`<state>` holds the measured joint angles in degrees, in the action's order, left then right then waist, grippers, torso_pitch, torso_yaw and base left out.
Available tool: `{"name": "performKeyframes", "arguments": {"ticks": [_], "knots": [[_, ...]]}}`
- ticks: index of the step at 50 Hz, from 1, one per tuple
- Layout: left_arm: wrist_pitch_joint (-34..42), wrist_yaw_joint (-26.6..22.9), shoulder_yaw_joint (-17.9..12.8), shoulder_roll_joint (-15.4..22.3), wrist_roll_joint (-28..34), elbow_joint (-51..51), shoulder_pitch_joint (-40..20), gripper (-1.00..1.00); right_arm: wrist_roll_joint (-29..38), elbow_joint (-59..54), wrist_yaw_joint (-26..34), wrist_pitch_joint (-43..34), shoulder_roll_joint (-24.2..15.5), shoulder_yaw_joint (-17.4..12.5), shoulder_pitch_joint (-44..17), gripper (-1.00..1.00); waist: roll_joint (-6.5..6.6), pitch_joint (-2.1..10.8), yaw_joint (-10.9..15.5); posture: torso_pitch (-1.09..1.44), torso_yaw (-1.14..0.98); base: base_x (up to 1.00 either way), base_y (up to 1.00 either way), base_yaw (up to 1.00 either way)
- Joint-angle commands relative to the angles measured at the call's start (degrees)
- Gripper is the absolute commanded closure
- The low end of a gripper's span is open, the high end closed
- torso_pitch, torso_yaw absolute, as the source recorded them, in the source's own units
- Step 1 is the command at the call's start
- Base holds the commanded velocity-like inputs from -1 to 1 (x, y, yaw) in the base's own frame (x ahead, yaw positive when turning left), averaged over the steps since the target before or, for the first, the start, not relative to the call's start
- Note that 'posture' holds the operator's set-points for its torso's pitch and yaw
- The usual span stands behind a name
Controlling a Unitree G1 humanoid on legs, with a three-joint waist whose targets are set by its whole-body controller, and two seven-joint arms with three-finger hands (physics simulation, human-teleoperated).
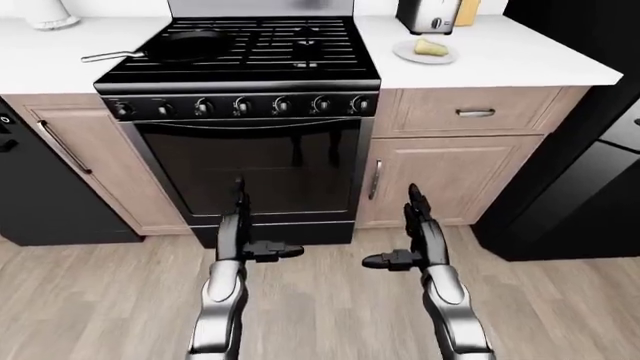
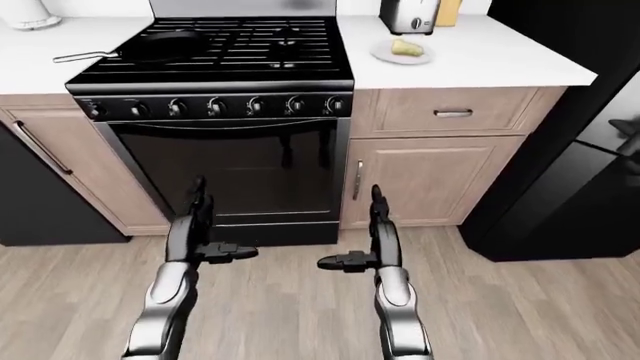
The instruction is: Pick the squash from the plate and place it in the pan.
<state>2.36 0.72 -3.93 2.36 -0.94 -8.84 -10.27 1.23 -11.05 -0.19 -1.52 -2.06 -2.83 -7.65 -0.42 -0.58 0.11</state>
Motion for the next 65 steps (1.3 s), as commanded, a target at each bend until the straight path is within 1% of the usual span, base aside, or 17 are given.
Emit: {"name": "performKeyframes", "arguments": {"ticks": [1, 10, 16, 19, 24, 26, 31, 34, 38, 50, 54, 55, 56, 59, 60, 62, 65], "knots": [[1.4, 1.8, -1.0, 0.9, -1.3, 3.6, -5.0, -1.00, -0.4, 3.1, -1.0, -0.4, -0.9, -1.0, -4.8, -1.00, 0.03, 1.56, 0.0, 0.00, 0.00, 0.00, 0.00, 0.00], [12.1, 7.4, -4.8, 6.3, -8.8, -1.3, -22.4, -1.00, -2.7, -1.4, -2.8, -4.7, -5.2, -3.9, -18.7, -1.00, 0.22, 1.71, 0.0, 0.00, 0.00, 0.00, 0.00, 0.00], [19.3, 10.0, -6.8, 11.5, -14.2, -9.1, -37.9, -1.00, -4.3, -3.1, -4.3, -10.6, -9.5, -5.0, -33.5, -1.00, 0.35, 1.46, 0.0, 0.00, 0.00, 0.00, 0.00, 0.00], [25.6, 8.5, -4.9, 13.5, -14.9, -5.2, -40.8, -1.00, -6.4, -3.5, -5.1, -14.5, -11.1, -6.1, -40.1, -1.00, 0.48, 1.12, -0.2, 0.00, 0.00, 0.00, 0.00, 0.00], [37.1, 9.7, -5.6, 14.5, -17.4, 1.2, -47.4, -1.00, -6.8, -3.4, -3.5, -22.3, -13.8, -4.9, -48.0, -1.00, 0.37, 0.51, -0.1, 0.00, 0.00, 0.00, 0.00, 0.00], [41.1, 7.8, -3.5, 15.2, -16.4, 3.3, -48.4, -1.00, -7.3, -4.0, -3.8, -24.2, -14.5, -5.5, -50.9, -1.00, 0.36, 0.32, -0.2, 0.00, 0.00, 0.00, 0.00, 0.00], [51.2, 9.0, -4.6, 14.8, -17.7, 12.9, -51.1, -1.00, -8.7, -4.8, -3.2, -30.2, -16.2, -5.7, -57.6, -1.00, 0.27, -0.08, 0.0, 0.00, 0.00, 0.00, 0.00, 0.00], [56.0, 9.7, -3.6, 15.9, -16.8, 21.5, -50.5, -1.00, -9.1, -3.5, -1.4, -29.8, -16.2, -4.6, -57.1, -1.00, 0.41, -0.54, -0.2, 0.00, 0.00, 0.00, 0.00, 0.00], [59.6, 9.5, -5.6, 16.1, -17.4, 25.9, -50.9, -1.00, -7.5, -0.9, -0.6, -30.3, -16.1, -4.2, -56.6, -1.00, 0.31, -0.93, -0.2, 0.00, 0.00, 0.00, 0.00, 0.00], [59.3, 8.8, -5.6, 16.9, -15.8, 26.9, -50.6, -1.00, -5.8, 1.8, 0.1, -30.8, -15.2, -4.6, -56.7, -1.00, 0.51, -1.12, -0.1, 0.00, 0.00, 0.00, 0.00, 0.00], [59.7, 8.8, -5.6, 16.5, -15.6, 27.6, -50.6, -1.00, -8.9, 3.6, 0.4, -31.6, -14.2, -5.9, -57.2, -1.00, 0.45, -1.00, -0.1, 0.00, 0.00, 0.00, 0.00, 0.00], [60.1, 8.9, -5.7, 16.4, -15.7, 28.1, -50.7, -1.00, -8.2, 3.9, 0.1, -31.7, -14.8, -5.1, -57.1, -1.00, 0.43, -0.99, -0.1, 0.00, 0.00, 0.00, 0.00, 0.00], [60.0, 8.9, -5.8, 16.1, -15.7, 28.2, -50.6, -1.00, -8.7, 3.9, 0.0, -31.5, -14.8, -5.4, -57.0, -1.00, 0.50, 0.39, 0.0, 0.00, 0.00, 0.00, -0.26, 0.00], [59.6, 9.2, -5.6, 15.1, -16.2, 27.7, -50.2, -1.00, -9.0, 4.2, -0.5, -31.2, -15.0, -5.1, -57.0, -1.00, 3.39, 0.30, -0.1, 0.00, 0.00, 0.00, -0.43, 0.00], [59.8, 9.2, -5.6, 15.0, -16.3, 27.9, -50.3, -1.00, -8.9, 3.9, -0.5, -30.8, -15.1, -5.0, -57.0, -1.00, 3.63, 0.65, -0.1, 0.00, 0.00, 0.00, -0.48, 0.00], [60.0, 9.2, -5.9, 15.2, -16.6, 28.2, -50.6, -1.00, -9.0, 3.5, -0.6, -30.4, -15.1, -5.0, -57.0, -1.00, 3.48, 0.98, 0.0, 0.00, 0.00, 0.00, -0.50, 0.00], [59.7, 9.7, -6.2, 15.0, -17.0, 28.2, -50.6, -1.00, -9.0, 3.7, -0.7, -30.5, -15.1, -4.8, -56.9, -1.00, 2.36, 0.20, 0.2, 0.00, 0.00, 0.00, -0.50, 0.00]]}}
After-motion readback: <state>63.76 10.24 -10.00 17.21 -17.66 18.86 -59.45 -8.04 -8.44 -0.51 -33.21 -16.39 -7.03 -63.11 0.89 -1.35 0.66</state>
